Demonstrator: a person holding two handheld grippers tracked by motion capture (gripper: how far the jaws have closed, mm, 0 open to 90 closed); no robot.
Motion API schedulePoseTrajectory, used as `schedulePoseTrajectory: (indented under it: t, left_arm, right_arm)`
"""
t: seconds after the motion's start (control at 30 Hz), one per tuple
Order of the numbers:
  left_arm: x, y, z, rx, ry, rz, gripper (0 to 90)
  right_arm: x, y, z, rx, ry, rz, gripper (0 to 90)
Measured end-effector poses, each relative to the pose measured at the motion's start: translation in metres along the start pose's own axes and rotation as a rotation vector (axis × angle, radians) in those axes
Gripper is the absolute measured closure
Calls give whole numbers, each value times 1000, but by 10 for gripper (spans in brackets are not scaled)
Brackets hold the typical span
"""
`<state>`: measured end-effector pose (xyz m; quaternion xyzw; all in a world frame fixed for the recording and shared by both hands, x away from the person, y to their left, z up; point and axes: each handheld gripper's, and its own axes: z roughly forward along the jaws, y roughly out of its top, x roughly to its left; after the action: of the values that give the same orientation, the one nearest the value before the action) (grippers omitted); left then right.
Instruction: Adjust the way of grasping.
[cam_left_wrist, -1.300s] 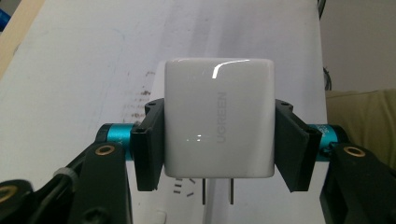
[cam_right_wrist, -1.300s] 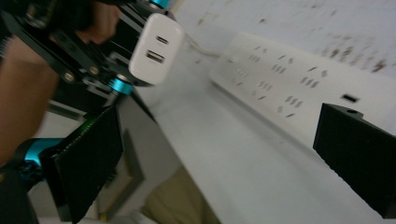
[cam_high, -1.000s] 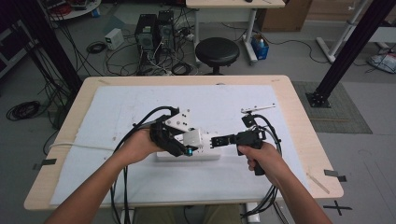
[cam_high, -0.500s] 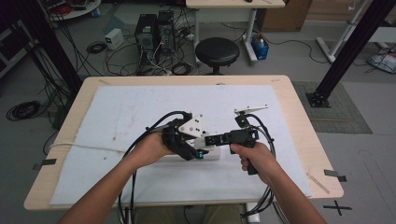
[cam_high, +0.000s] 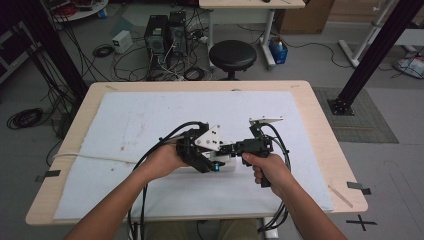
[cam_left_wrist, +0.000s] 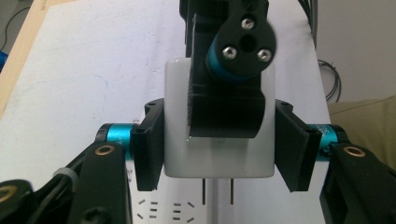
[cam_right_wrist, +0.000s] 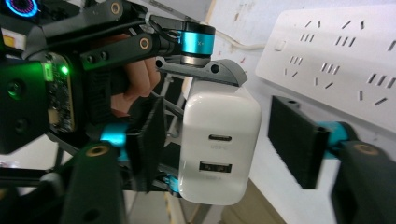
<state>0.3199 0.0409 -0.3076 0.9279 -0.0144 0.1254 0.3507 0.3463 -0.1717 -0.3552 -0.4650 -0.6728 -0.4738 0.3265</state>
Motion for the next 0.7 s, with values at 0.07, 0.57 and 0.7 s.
schedulePoseTrajectory:
  t: [0.07,0.57,0.7]
  left_arm:
    - [0,0,0,1,3,-3,424]
    - [5,-11,-9,-3,-4,-101,270]
    - [14,-48,-27,76,-16,-205,213]
  right_arm:
    - [-1,0,0,1,2,4,440]
    - [-12,-4,-11,-64,-47,2,618]
    - [-20,-4,-34,-100,-158,-92,618]
